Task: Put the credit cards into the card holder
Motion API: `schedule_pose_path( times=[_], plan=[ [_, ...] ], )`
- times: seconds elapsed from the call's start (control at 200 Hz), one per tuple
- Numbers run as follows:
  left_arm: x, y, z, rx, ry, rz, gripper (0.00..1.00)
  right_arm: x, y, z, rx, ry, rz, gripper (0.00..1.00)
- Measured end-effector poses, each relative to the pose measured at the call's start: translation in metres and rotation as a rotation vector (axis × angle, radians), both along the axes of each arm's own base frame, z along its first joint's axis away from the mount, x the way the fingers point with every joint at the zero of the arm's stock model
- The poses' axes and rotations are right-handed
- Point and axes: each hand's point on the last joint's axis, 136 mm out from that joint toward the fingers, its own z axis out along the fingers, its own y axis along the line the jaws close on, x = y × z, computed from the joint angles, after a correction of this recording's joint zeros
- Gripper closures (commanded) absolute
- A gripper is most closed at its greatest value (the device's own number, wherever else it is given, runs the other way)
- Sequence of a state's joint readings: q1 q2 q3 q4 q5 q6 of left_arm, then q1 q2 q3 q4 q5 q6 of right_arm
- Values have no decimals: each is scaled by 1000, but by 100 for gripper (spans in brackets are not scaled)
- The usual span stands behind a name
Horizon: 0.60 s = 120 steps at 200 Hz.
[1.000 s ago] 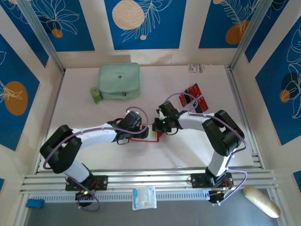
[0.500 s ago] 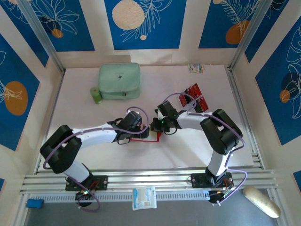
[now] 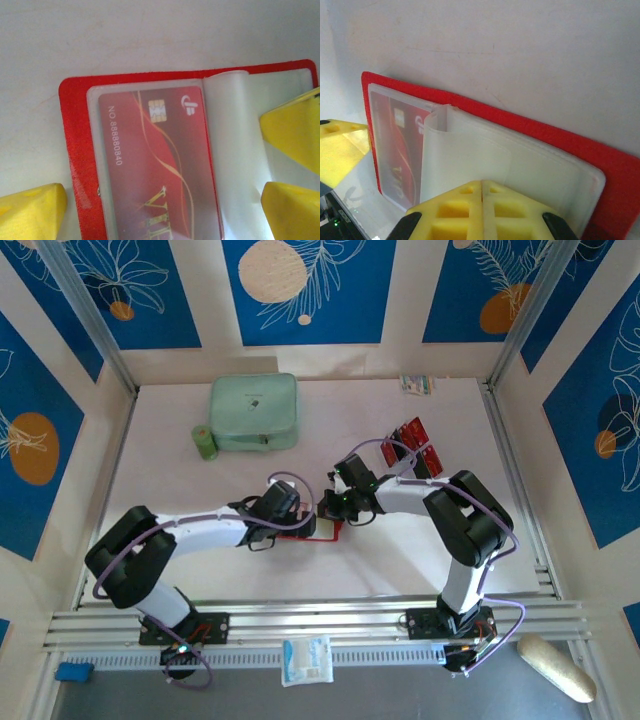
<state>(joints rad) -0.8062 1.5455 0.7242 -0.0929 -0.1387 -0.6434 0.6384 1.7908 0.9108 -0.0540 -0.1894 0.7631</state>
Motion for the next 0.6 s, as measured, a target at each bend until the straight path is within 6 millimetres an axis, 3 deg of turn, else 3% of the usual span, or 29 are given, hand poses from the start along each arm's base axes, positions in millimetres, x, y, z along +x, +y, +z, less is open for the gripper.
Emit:
schedule_pose_path(
  times=[0.13,0.265,0.355,0.6],
  plan=[
    [-1,2,-4,4,-3,5,2,1,0,1,12,5,-5,96],
    [0,3,-5,6,-11,9,2,4,-2,3,21,11,-19,73],
    [0,3,-5,6,-15,10,2,6,-3,5,30,14,-36,64],
    [0,4,-5,5,-20,11,2,12,-8,13,45,2,-62,56]
  ],
)
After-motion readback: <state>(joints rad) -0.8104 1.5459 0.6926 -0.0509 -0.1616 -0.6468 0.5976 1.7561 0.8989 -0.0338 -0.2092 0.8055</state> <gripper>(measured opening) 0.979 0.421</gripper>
